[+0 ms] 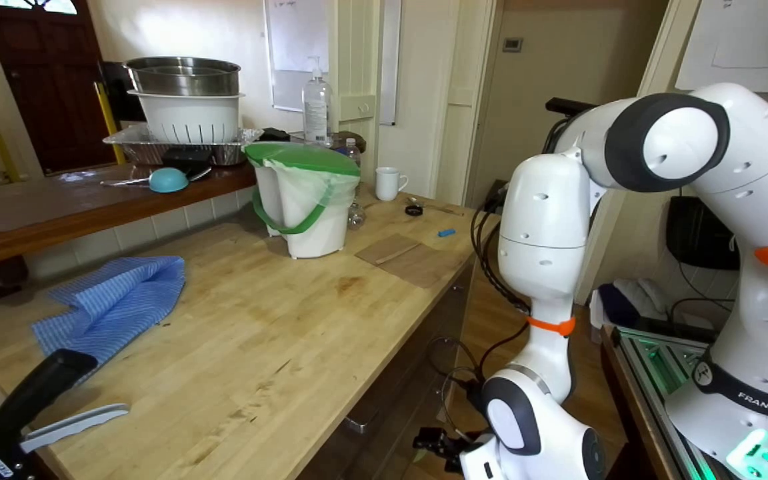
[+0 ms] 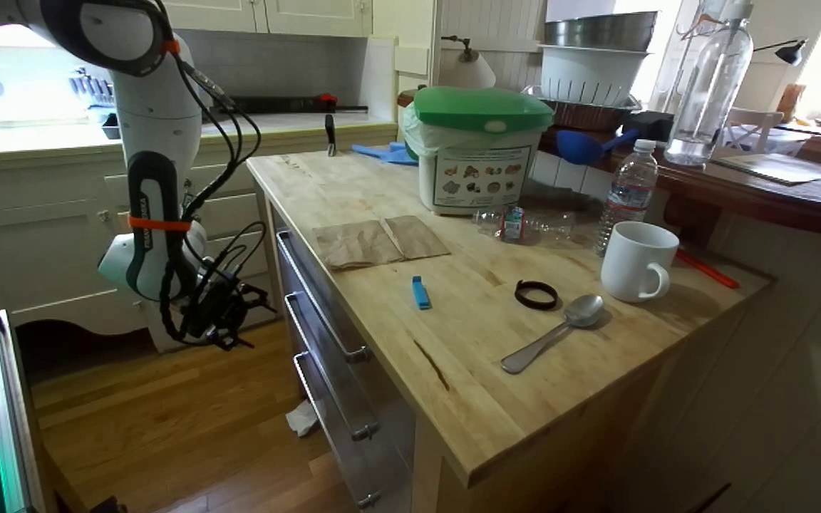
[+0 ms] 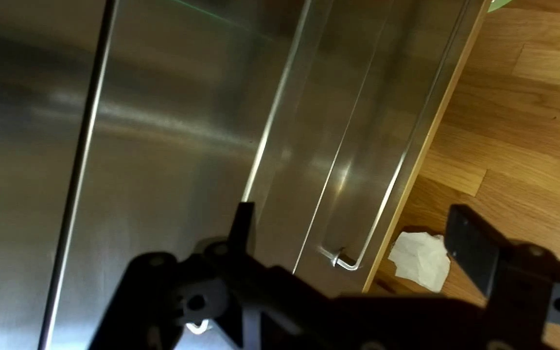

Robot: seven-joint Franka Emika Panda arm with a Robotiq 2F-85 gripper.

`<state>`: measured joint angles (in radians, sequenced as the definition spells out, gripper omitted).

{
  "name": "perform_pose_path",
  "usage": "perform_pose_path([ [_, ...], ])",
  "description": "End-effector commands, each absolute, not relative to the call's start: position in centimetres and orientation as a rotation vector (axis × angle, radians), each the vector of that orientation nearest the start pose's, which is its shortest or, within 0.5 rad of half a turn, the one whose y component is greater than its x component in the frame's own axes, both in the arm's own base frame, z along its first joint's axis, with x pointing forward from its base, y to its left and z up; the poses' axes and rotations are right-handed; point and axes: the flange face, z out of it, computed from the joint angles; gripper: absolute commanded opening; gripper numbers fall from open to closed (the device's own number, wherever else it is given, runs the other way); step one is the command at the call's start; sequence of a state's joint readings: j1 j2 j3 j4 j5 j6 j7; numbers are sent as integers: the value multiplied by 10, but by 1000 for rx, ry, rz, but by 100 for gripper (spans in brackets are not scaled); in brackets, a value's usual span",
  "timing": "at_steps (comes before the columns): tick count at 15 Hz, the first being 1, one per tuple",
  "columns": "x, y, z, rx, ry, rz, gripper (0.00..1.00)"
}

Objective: Open the second drawer then remove the tongs from the drawer and put them on top of the cabinet.

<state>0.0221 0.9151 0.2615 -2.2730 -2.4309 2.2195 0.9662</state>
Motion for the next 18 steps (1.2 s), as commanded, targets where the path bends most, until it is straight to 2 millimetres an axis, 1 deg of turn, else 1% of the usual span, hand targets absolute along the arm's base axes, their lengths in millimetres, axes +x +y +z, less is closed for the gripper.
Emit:
perform_pose_path([
  [1, 379, 111, -68, 1740, 1648, 434, 100],
  [3, 384, 102, -71, 1765, 1623, 452, 100],
  [4, 389, 112, -66, 1781, 1610, 454, 100],
  [5, 391, 108, -68, 1795, 1593, 453, 100],
  [7, 397, 108, -69, 1813, 1572, 469, 100],
  [10, 404, 100, -75, 1857, 1545, 470, 100],
  [12, 405, 95, -79, 1857, 1547, 455, 100],
  [13, 404, 86, -84, 1865, 1524, 409, 100],
  [18, 408, 72, -95, 1918, 1476, 387, 100],
])
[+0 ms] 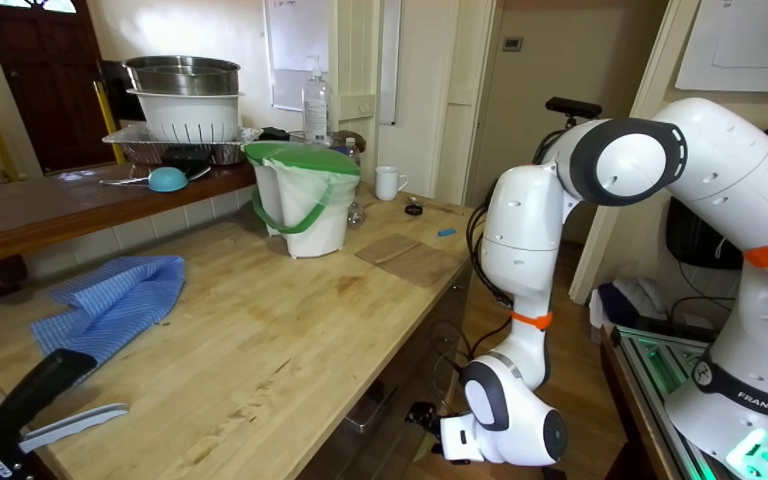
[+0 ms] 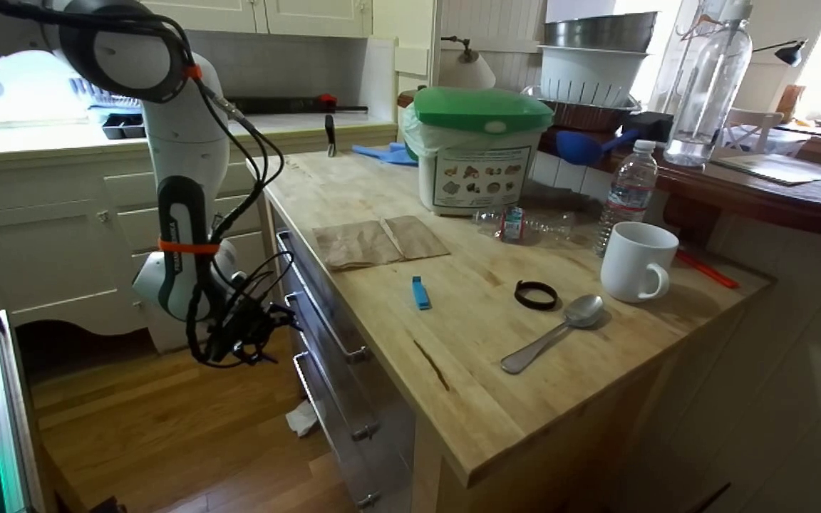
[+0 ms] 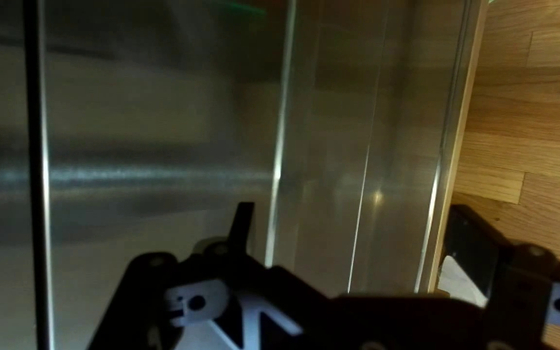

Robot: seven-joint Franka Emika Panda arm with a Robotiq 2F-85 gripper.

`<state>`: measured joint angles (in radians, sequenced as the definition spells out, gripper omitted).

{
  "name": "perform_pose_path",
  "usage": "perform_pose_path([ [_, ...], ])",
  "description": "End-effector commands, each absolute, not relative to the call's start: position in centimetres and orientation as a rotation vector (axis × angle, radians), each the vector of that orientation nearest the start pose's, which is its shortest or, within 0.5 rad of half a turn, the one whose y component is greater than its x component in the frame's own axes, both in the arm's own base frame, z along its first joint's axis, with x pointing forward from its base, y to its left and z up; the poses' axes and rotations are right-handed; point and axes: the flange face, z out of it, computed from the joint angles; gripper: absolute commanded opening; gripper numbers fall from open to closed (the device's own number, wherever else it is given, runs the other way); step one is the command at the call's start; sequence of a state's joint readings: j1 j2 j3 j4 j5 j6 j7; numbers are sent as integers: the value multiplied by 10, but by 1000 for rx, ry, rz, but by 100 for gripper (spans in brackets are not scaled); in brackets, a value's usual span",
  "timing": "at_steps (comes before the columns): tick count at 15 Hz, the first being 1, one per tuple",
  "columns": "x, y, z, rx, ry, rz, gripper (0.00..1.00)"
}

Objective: Open the second drawer then remove the tongs from the drawer and put them on top of the cabinet.

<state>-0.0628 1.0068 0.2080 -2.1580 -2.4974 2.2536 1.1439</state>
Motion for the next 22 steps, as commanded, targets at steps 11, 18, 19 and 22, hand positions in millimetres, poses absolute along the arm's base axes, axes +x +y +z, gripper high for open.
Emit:
perform_pose_path([
  [11, 417, 65, -108, 1976, 1518, 317, 100],
  [18, 410, 83, -112, 2040, 1689, 161, 100],
  [19, 405, 88, -112, 2036, 1697, 133, 100],
  [22, 394, 99, -114, 2038, 1714, 71, 100],
])
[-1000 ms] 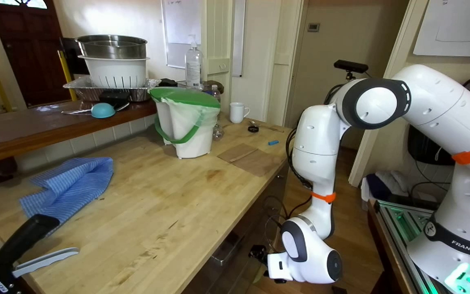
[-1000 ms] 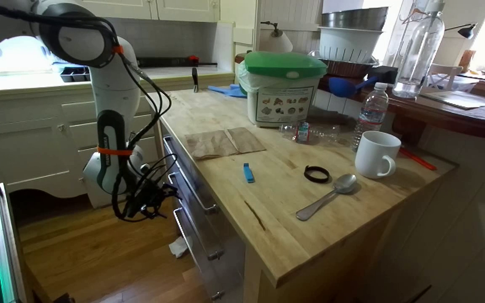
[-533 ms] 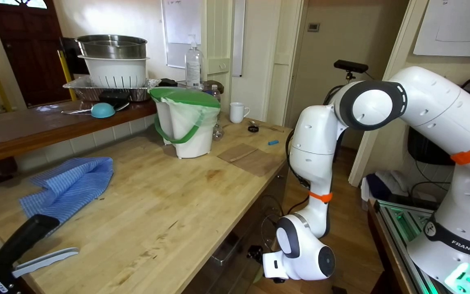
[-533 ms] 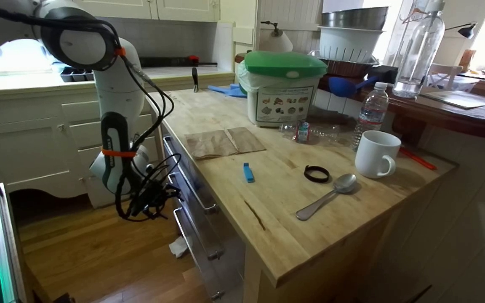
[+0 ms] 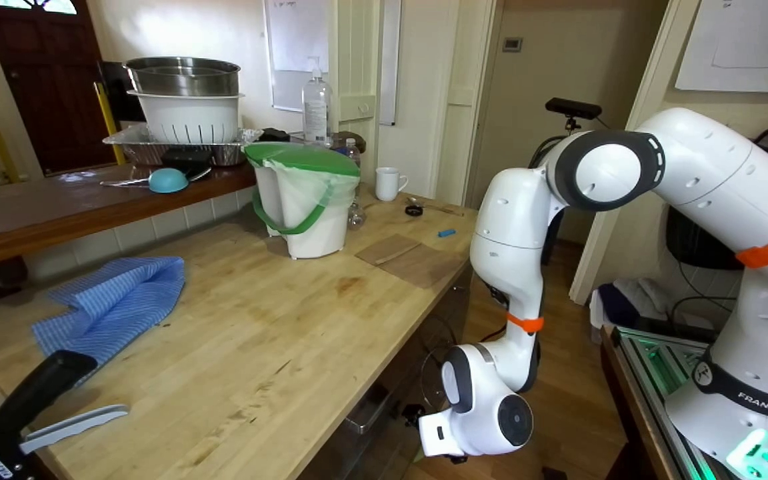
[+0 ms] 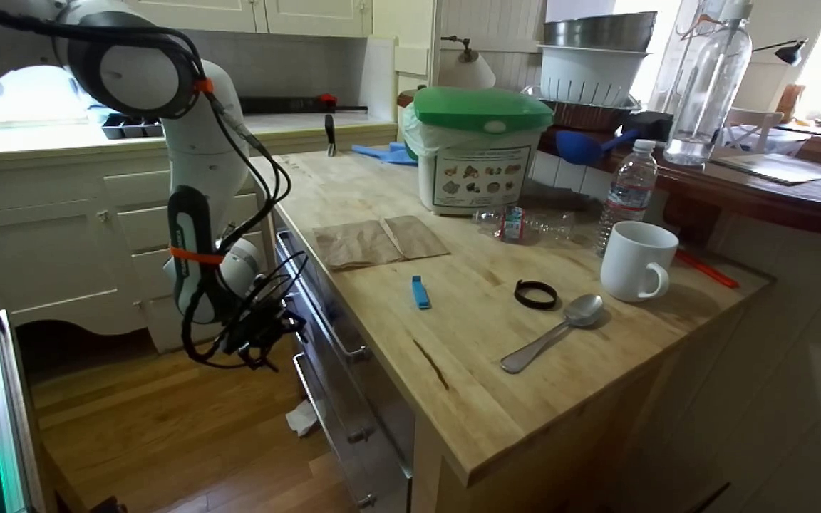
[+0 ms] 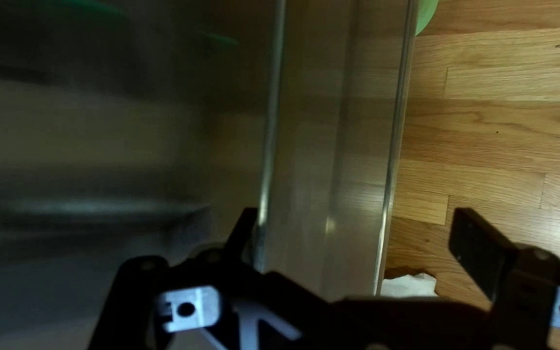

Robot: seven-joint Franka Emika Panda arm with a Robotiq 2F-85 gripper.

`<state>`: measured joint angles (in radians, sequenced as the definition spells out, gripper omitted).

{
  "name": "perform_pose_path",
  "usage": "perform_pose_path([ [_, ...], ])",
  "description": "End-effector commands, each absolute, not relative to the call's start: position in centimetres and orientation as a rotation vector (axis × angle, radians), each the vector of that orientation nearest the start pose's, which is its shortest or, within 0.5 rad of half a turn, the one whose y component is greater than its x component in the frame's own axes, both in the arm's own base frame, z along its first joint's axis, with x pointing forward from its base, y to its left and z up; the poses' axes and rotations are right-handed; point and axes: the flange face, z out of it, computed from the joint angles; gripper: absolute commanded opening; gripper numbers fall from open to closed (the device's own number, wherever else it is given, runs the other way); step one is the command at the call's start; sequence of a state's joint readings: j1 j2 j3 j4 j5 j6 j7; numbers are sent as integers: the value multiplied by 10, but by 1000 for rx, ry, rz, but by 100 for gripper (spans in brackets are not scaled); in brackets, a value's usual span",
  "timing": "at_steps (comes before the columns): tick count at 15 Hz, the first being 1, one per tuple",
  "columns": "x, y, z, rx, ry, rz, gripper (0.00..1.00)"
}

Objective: Open the second drawer then remove the tongs from the drawer and put them on top of the cabinet.

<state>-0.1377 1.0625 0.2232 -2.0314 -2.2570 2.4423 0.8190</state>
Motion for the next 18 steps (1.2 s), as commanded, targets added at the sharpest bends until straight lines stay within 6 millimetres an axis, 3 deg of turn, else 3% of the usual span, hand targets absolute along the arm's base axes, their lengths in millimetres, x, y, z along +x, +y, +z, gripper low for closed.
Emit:
perform_pose_path([
  [1, 389, 104, -113, 2037, 1725, 49, 100],
  [5, 362, 126, -107, 2039, 1767, -56, 100],
  [9, 313, 154, -89, 2038, 1808, -171, 100],
  [15, 219, 194, -8, 1860, 1642, -36, 100],
  [18, 187, 195, 40, 1845, 1507, 23, 100],
])
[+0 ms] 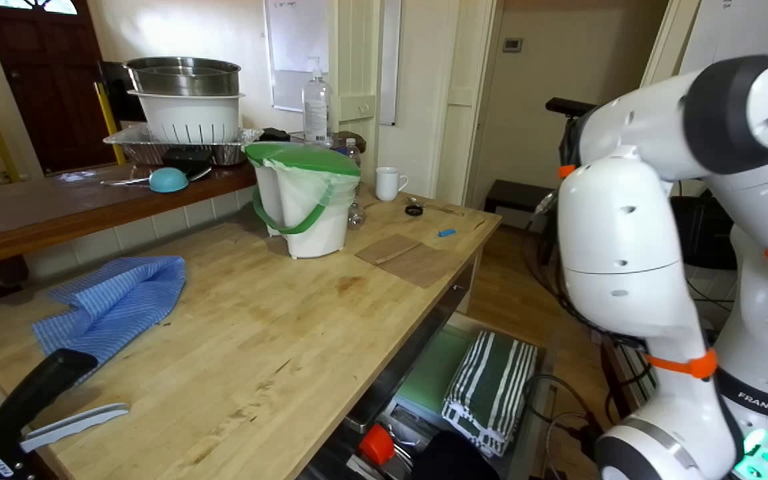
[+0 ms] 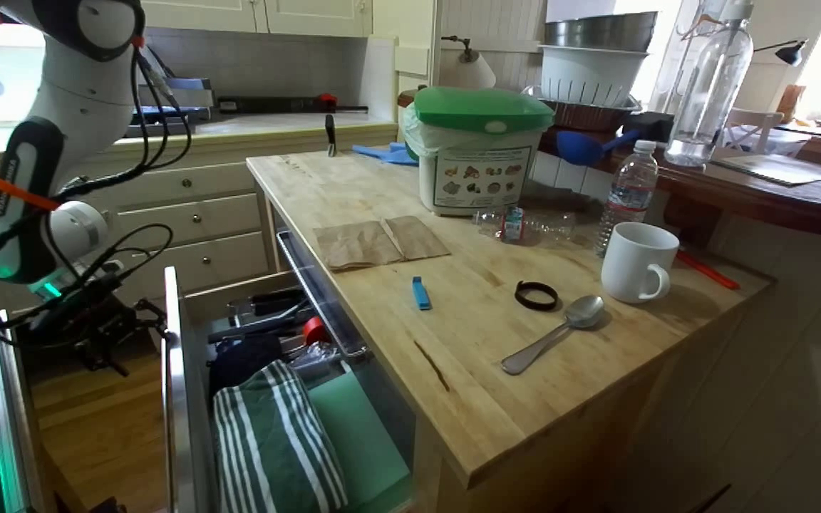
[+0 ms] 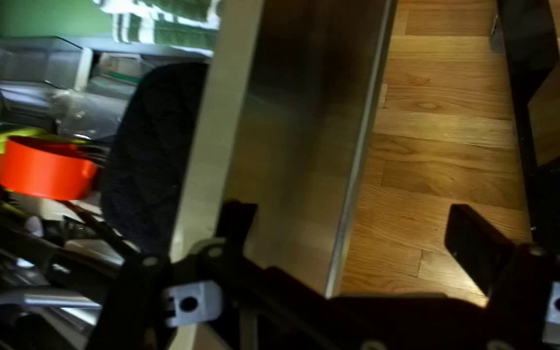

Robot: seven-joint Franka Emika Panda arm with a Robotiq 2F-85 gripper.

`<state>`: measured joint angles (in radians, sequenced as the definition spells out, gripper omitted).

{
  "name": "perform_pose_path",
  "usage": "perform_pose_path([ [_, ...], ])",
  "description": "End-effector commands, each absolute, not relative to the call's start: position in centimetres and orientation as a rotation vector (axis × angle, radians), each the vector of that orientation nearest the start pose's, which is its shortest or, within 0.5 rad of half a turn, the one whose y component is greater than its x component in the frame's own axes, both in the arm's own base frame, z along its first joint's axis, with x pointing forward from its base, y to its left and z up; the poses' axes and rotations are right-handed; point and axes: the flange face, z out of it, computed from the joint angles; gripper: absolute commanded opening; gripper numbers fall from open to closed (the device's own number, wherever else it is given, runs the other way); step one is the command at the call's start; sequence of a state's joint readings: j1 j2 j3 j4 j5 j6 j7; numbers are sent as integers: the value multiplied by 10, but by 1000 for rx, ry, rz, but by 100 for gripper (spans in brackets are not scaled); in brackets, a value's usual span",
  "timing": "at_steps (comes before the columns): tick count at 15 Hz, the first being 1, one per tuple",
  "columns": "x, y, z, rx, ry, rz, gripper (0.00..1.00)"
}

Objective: Open the second drawer then remove the tongs from the drawer and put them on top of the cabinet.

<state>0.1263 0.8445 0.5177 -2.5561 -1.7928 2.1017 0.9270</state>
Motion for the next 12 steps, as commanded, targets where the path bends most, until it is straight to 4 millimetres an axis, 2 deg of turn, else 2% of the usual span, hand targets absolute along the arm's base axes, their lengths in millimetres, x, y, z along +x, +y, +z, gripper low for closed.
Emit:
perform_pose_path([
  [1, 181, 193, 54, 1857, 1458, 34, 100],
  [2, 186, 187, 66, 1867, 1400, 56, 100],
  [4, 207, 169, 88, 1895, 1280, 84, 100],
  [5, 224, 156, 97, 1930, 1225, 103, 100],
  [6, 257, 157, 100, 1957, 1165, 131, 100],
  [9, 306, 107, 124, 1993, 950, 174, 100],
  [12, 345, 80, 122, 1984, 910, 192, 100],
])
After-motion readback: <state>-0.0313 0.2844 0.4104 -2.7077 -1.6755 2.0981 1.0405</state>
